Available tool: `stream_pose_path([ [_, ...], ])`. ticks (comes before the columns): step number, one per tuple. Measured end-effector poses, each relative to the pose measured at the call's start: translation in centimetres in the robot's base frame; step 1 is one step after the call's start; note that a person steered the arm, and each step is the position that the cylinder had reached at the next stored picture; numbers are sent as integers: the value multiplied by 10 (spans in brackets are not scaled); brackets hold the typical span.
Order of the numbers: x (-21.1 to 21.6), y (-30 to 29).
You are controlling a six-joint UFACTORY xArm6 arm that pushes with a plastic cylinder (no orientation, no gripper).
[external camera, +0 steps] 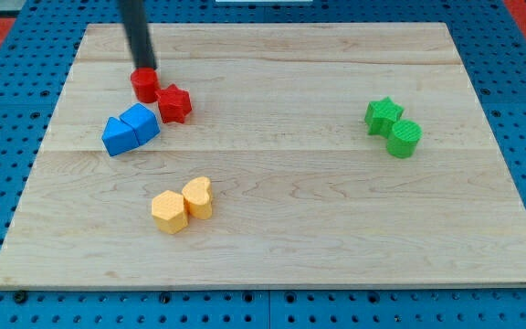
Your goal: Point at yellow hexagon
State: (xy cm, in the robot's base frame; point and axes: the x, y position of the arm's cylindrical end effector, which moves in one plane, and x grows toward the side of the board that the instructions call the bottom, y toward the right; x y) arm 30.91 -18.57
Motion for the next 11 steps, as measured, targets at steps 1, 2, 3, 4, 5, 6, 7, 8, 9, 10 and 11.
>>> stream_pose_path([
  [1, 25, 1],
  [2, -8, 51],
  [3, -24, 175],
  [4, 26, 189],
  [5, 80, 120],
  [6, 147, 42],
  [7, 194, -27],
  [8, 244, -55],
  [9, 257, -7],
  [10, 254, 36],
  [11, 234, 104],
])
